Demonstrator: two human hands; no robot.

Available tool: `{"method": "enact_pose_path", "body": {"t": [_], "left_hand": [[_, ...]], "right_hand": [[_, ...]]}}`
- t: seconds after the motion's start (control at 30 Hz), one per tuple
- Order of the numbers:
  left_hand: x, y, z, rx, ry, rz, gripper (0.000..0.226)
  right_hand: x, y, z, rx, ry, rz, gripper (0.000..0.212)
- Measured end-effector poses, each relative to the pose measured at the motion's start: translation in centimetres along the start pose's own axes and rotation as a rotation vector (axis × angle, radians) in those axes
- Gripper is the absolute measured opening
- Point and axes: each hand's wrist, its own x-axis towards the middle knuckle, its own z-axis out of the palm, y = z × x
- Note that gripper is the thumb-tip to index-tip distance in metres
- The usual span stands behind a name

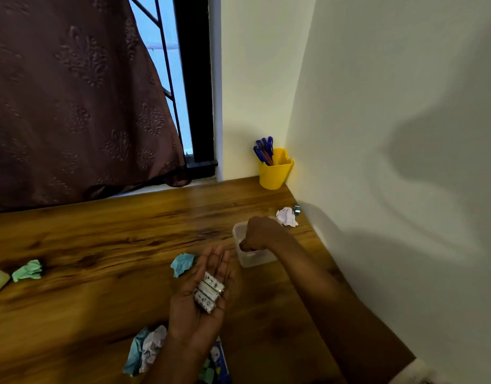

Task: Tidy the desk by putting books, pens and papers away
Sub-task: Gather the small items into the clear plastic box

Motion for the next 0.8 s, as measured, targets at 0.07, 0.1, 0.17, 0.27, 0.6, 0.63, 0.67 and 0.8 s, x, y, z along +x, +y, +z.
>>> {"method": "enact_pose_path", "body": {"t": [0.07,0.1,0.17,0.27,0.6,0.63,0.67,0.8], "left_hand": [[0.2,0.1,-0.3,-0.019,-0.004,0.015,0.113],[0.2,0.2,-0.3,-0.026,-0.006,0.017,0.112],[0.3,0.2,-0.3,-0.031,-0.006,0.017,0.111],[0.4,0.2,-0.2,-0.058,-0.002,0.009,0.105],[0.8,-1.4,-0.4,0.085,-0.063,-0.084,0.065],[1.2,-1.4,-1.1,0.085,-0.043,-0.104,0.067],[0.9,-1.6,-1.6,0.102,-0.125,-0.098,0.067],[0.3,-1.4,-3.7,0.241,-0.213,-0.015,0.069]], "right_hand": [[1.2,-0.1,0.8,-0.094,-0.073,0.007,0.051],[1.6,-0.1,1.1,-0.113,-0.095,0.015,0.051],[1.7,0.3,0.8,-0.066,-0.084,0.033,0.045],[-0.5,1.3,-1.3,0.110,0.113,0.021,0.022],[-11.0,-3.1,1.4,0.159,0.140,-0.265,0.018],[-10.9,-3.4,1.9,0.117,0.156,-0.253,0.021],[-10.8,-3.5,2.2,0.067,0.182,-0.254,0.022],[-11.0,-4.0,2.7,-0.037,0.161,-0.294,0.020]]}}
